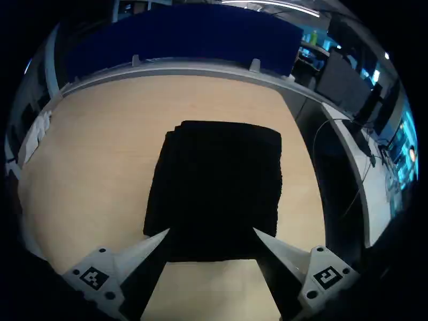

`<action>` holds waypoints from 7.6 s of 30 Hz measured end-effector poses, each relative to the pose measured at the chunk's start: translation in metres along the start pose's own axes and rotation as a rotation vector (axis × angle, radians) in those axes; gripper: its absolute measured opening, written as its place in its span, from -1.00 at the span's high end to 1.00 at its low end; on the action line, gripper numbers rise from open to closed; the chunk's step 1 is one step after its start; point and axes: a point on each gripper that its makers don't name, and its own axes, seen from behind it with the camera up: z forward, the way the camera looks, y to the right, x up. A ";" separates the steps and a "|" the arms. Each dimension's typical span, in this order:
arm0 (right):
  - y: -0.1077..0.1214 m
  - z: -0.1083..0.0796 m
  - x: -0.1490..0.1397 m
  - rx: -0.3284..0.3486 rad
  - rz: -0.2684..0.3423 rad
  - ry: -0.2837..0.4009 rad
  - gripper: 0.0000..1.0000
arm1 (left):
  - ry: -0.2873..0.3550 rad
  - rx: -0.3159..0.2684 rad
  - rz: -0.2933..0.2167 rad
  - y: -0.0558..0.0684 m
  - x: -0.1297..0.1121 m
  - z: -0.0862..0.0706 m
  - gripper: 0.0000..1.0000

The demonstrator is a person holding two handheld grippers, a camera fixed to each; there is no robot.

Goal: Fold towel

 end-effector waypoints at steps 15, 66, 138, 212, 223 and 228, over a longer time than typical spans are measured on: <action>0.000 -0.004 0.023 -0.005 -0.052 0.032 -1.00 | -0.004 0.000 -0.003 0.001 0.005 0.006 -0.88; 0.015 0.015 0.106 -0.003 -0.020 0.134 -1.00 | 0.022 0.056 -0.055 -0.013 0.011 0.001 -0.88; -0.224 -0.178 0.222 -0.026 0.181 0.895 -1.00 | 0.618 0.043 -0.018 -0.044 0.164 -0.023 -0.89; -0.248 -0.143 0.265 -0.088 0.105 0.839 -0.99 | 0.735 0.160 0.052 -0.112 0.066 0.096 -0.88; -0.257 -0.139 0.267 -0.059 0.110 0.840 -0.99 | 0.717 0.162 0.051 -0.110 0.062 0.100 -0.88; -0.255 -0.145 0.269 -0.046 0.123 0.851 -1.00 | 0.716 0.162 0.052 -0.109 0.064 0.099 -0.89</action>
